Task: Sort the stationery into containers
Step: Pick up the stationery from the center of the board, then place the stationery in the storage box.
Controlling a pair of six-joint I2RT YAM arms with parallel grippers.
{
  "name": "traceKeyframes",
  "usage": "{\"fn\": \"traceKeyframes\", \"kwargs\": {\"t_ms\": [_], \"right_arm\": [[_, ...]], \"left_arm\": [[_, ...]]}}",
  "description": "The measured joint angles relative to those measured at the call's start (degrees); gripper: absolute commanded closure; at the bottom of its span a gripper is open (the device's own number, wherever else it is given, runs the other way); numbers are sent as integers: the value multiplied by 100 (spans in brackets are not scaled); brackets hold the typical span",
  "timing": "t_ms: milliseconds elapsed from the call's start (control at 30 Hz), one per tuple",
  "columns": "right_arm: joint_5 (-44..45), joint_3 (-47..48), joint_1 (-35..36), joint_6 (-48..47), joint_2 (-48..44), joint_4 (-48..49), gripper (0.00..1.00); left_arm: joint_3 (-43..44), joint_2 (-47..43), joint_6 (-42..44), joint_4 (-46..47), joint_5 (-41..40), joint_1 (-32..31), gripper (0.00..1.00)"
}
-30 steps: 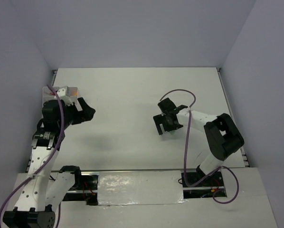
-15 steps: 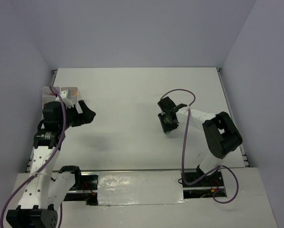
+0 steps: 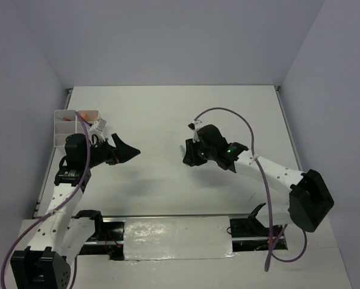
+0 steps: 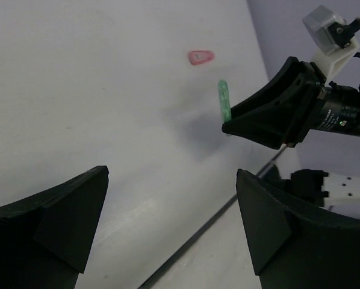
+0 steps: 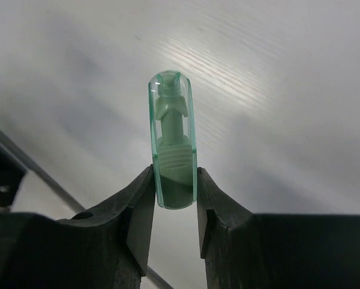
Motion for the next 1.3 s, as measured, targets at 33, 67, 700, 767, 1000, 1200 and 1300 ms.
{"fn": "traceKeyframes", "kwargs": {"t_ms": [33, 67, 700, 767, 1000, 1200, 1300], "right_arm": [[221, 81, 216, 166, -103, 96, 100], [400, 179, 426, 295, -131, 168, 100], [3060, 1969, 2664, 1311, 603, 251, 100], [3071, 2114, 2693, 1290, 734, 225, 100], [3121, 2350, 2750, 1233, 1143, 79, 100], [3056, 2498, 2826, 1097, 1226, 48, 100], [3012, 2538, 2883, 997, 1231, 37, 100]], "left_arm": [[-114, -52, -278, 201, 42, -125, 1], [-195, -125, -490, 361, 48, -243, 1], [-358, -564, -2234, 1154, -1622, -1283, 18], [-358, -538, -2275, 1165, -1633, -1296, 19], [-358, -485, -2363, 1248, -1676, -1388, 31], [-358, -363, -2345, 1346, -1711, -1432, 49], [-358, -212, -2345, 1464, -1674, -1491, 50]]}}
